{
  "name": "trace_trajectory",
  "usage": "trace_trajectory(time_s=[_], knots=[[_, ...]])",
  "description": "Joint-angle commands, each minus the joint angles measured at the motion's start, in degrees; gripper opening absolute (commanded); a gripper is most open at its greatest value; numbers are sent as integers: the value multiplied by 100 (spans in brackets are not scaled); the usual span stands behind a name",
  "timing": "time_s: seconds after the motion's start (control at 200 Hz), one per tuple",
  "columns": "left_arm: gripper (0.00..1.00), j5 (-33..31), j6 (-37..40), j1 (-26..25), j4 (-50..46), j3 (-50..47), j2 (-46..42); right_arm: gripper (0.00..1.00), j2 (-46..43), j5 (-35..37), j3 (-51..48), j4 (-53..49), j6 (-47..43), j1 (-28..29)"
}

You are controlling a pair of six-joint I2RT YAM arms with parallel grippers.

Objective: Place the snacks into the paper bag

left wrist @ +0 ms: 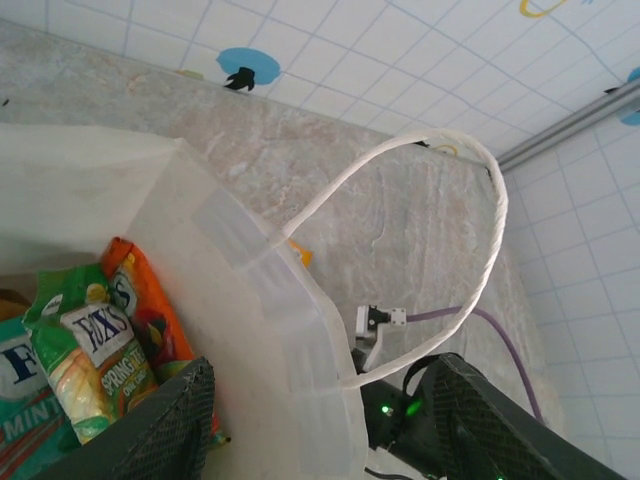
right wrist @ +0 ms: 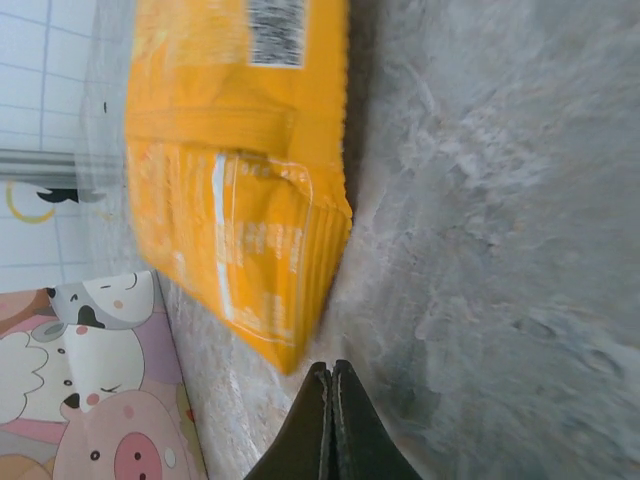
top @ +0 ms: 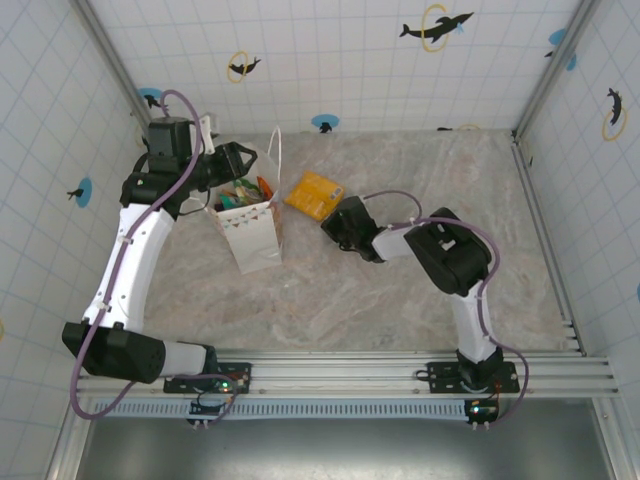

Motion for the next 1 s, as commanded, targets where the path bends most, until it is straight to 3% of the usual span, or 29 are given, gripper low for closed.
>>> trace_trajectory(time_s=[0.0, 0.325, 0.405, 0.495, 0.57, 0.741, 0.996], knots=[[59, 164, 428, 38, 347, 41, -205, 0, -752, 188, -244, -347, -613, -43], [57, 321, 1293, 32, 1233, -566, -971, 0, -1985, -403, -673, -1209, -1486, -280], [57, 154, 1303, 32, 1059, -525, -972, 19, -1995, -413, -366, -1654, -2207, -315], [58, 154, 1396, 34, 849, -468, -903, 38, -1809, -635, 78, -1972, -2936, -463], [58, 158, 1459, 34, 766, -485, -907, 45, -1544, -886, 463, -2105, -3388, -648], [59, 157, 1509, 37, 691, -459, -883, 47, -738, -1226, 1285, -2602, -3440, -1078], [59, 166, 1464, 32, 699, -390, -764, 48, 163, -1547, 2039, -2717, -3286, -1284]])
